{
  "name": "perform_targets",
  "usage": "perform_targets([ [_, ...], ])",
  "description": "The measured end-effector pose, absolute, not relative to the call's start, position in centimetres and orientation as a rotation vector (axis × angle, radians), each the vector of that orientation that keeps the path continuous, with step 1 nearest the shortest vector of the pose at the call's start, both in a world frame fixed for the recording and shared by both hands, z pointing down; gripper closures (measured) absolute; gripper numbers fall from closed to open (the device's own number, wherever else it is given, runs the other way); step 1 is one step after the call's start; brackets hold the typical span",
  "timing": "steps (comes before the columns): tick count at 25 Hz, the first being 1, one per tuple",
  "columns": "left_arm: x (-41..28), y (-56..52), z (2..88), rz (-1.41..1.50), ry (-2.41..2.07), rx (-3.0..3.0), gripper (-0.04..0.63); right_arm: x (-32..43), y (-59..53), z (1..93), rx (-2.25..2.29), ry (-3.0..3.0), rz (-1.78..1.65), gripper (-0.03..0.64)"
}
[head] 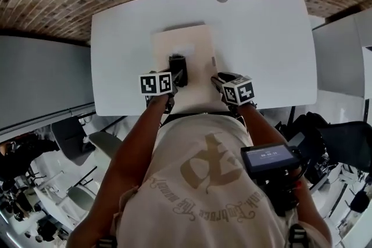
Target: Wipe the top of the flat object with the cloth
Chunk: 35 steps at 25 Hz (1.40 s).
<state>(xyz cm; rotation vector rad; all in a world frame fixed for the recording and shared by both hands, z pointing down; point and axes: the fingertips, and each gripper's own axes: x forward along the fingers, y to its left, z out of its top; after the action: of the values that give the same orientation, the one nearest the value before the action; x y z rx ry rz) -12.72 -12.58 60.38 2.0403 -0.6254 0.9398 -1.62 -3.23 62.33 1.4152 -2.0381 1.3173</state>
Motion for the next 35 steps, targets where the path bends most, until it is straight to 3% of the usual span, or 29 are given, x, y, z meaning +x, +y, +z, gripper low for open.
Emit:
perform_targets([
  [21,-22.6,-12.4,59.8,0.759,-0.790,1.970,0.465,-1.6,-2.9,62.8,1.527,-1.913,1.344,0.469],
  [27,-21.1,-11.3,58.9,0.707,-0.768,1.942,0.466,-1.4,-3.1,62.5,1.489,-1.969,1.475,0.468],
  [35,-13.2,-7.7,57.2,0.734,-0.603,2.031,0.466,2.1,-8.1,61.3,1.527,-2.076,1.590,0.462],
])
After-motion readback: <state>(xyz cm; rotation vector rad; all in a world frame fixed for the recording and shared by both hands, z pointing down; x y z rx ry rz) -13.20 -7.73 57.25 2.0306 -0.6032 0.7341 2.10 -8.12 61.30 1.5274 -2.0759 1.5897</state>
